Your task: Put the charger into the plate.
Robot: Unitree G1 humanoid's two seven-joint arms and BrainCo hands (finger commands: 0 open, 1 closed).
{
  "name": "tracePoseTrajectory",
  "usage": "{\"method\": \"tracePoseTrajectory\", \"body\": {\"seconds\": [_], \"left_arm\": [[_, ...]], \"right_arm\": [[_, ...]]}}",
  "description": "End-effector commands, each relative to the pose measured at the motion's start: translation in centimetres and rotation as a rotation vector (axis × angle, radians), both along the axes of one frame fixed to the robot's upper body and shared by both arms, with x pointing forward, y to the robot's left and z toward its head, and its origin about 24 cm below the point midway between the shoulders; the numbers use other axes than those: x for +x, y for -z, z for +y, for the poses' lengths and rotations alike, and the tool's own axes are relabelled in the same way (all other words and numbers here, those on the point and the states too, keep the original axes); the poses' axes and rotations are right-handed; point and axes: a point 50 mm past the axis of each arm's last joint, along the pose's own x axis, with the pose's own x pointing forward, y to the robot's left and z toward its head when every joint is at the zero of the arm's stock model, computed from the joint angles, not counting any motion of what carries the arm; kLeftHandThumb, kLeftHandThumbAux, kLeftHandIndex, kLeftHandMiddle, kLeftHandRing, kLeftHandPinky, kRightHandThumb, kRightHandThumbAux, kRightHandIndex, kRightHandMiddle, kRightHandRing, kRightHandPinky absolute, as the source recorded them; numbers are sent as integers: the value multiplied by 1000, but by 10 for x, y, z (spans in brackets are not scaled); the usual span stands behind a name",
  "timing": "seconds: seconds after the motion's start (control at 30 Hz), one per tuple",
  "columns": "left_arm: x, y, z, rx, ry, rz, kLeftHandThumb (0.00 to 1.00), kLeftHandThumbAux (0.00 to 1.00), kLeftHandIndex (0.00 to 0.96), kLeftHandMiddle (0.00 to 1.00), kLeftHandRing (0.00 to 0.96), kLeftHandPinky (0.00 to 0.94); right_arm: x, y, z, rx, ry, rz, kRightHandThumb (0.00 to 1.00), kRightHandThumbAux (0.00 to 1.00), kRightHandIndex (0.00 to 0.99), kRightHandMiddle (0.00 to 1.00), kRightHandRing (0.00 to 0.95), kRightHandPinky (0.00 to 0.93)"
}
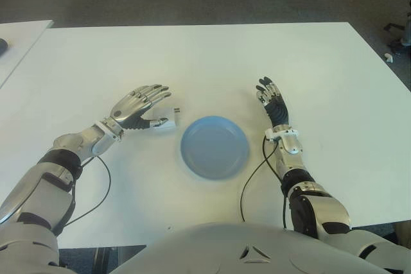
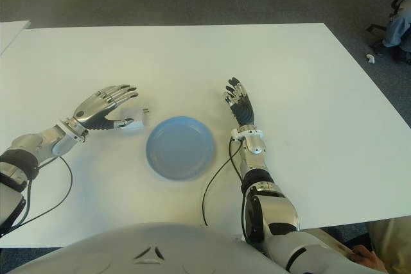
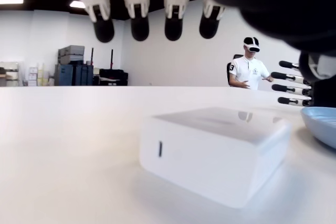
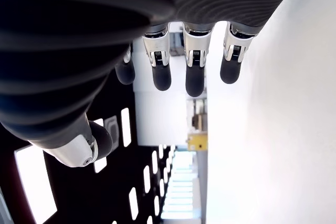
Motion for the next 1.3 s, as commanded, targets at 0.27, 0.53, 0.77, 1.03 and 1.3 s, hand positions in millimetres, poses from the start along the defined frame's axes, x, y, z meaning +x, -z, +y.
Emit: {"method": "tracePoseTrajectory", "body": {"seconds": [0.27, 0.53, 0.77, 1.03, 1.3], "left_arm": [[-8, 9, 7, 44, -11, 118, 297, 178, 0, 0, 0, 0], [-11, 29, 9, 106, -55, 191, 289, 198, 0, 0, 0, 0], [-12, 39, 8, 144, -66, 218, 279, 203, 0, 0, 0, 0], [-14, 47, 4, 165, -71, 256, 279, 202, 0, 0, 0, 0], [-13, 51, 1, 181, -77, 287, 277, 199, 0, 0, 0, 0]], "right_arm": [[-77, 80, -5, 55, 65, 441, 111, 588, 11, 104, 105, 105], [-77, 80, -5, 53, 65, 439, 108, 589, 4, 98, 99, 97], [-77, 81, -5, 59, 71, 450, 109, 597, 3, 100, 100, 98], [-79, 81, -5, 54, 70, 447, 122, 594, 6, 100, 101, 102], [-79, 82, -5, 54, 72, 454, 113, 593, 2, 95, 97, 95]]}}
